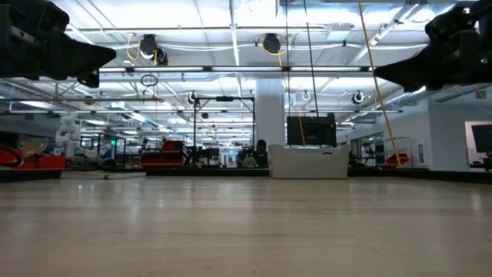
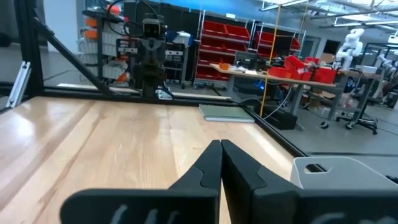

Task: Pick and place USB-C Cables
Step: Return to Home Position

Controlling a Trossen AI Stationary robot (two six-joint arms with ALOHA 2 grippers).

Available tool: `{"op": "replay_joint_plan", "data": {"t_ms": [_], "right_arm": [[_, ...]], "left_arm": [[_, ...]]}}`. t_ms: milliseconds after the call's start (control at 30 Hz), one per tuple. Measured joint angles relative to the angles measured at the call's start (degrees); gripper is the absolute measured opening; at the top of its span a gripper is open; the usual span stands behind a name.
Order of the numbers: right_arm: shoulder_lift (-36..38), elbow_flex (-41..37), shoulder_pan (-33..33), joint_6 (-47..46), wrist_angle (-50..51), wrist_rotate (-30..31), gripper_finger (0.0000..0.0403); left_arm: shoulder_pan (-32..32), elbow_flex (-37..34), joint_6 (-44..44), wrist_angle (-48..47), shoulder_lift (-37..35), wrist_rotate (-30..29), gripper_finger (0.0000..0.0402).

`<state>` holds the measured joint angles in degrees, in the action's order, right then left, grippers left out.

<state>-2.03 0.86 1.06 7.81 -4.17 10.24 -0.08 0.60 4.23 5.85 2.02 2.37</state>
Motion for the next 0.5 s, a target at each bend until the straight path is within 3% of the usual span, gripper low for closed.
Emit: {"op": "replay_joint_plan", "data": {"t_ms": [500], "right_arm": [[1.95,0.0,0.0,0.62,1.33,-4.54,0.0]], "left_arm": [[0.0,0.0,-1.93,0.0,0.0,0.02,0.001]]}}
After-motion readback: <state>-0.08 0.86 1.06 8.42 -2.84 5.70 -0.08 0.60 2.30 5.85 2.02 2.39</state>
